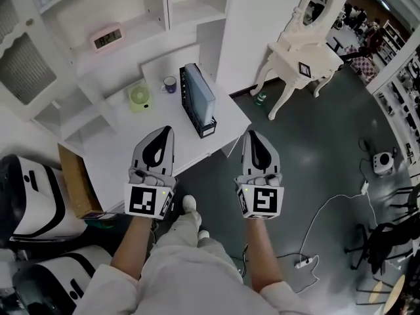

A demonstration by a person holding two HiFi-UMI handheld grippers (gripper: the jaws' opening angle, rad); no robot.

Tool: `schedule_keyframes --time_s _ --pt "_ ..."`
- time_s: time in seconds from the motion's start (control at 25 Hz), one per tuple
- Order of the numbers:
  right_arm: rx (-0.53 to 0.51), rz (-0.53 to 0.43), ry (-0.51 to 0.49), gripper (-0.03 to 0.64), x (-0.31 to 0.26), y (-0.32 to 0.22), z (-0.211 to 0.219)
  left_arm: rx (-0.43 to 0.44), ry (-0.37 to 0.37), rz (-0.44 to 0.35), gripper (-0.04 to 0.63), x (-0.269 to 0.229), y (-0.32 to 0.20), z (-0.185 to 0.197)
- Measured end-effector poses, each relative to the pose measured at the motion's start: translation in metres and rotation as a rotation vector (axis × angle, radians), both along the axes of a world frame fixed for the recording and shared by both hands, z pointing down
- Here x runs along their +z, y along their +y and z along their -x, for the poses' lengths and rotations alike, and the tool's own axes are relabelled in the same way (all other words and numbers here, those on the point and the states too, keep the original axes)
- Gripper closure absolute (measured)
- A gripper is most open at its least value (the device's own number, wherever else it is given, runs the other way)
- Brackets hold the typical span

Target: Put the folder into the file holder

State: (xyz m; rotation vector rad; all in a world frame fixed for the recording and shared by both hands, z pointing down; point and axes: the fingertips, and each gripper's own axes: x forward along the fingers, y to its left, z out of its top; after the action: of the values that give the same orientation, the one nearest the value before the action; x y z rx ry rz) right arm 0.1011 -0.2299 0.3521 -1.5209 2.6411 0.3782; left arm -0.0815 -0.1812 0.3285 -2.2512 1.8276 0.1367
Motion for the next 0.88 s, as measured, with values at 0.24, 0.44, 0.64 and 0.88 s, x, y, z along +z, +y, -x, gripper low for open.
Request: schedule_keyframes --time_s 0.24,0.44,0.64,0.88 --pt "0.057 -0.004 -0.059 0.618 -0.017 0.055 -0.035 0.044 0.012 -0.021 0.598 -0.024 0.045 -0.017" --pt "0.106 -0.036 -0.017 0.620 -0.024 0.086 -0.037 0.073 0.022 -0.008 0.598 -0.017 0.062 -0.004" --pt "0.121 -0.020 -0.012 0.620 -0.014 0.100 -0.012 0.113 0.046 0.014 0.598 -0.002 0.069 0.026" --pt "0.144 -0.008 -0.008 0.620 -0.013 0.129 0.037 0.151 0.011 0.026 0.598 0.002 0.096 0.067"
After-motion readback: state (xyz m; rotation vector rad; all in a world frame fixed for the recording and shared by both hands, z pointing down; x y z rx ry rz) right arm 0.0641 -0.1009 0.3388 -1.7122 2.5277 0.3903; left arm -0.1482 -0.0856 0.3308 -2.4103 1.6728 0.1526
